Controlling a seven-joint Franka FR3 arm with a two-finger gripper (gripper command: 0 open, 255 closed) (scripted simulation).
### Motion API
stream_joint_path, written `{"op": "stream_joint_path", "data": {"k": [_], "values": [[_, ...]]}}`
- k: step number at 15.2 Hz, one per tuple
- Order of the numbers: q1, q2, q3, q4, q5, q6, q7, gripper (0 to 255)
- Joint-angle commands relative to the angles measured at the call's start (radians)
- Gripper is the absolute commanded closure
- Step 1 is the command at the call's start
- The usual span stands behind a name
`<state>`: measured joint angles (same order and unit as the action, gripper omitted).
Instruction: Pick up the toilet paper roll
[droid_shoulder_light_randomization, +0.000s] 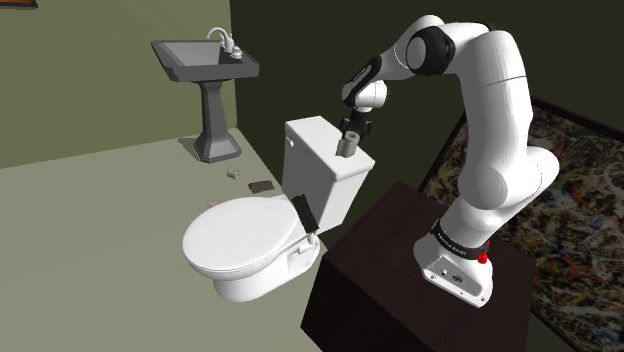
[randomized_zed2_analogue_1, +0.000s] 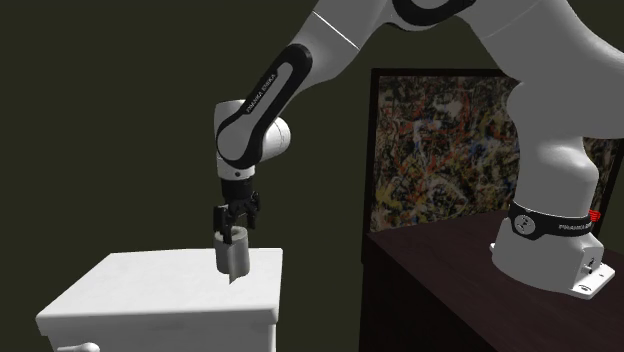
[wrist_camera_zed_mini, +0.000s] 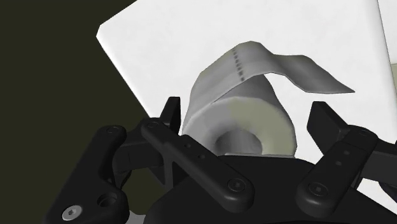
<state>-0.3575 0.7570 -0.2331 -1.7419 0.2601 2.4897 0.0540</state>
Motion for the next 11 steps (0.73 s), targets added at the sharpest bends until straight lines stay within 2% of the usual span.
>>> {"op": "stream_joint_path", "data": {"k": [1,7,8,11], "values": [[-0.007,0.025,0.005,0.013,0.006,0.013,-0.004,0],[-0.016,0.076,0.018,0.033,0.016,0.044,-0.010,0],[-0.017,0.078,0.018,0.035,0.016,0.044,-0.010,255],[-0.017,0.077,0.018,0.034,0.016,0.044,-0.010,255]]}}
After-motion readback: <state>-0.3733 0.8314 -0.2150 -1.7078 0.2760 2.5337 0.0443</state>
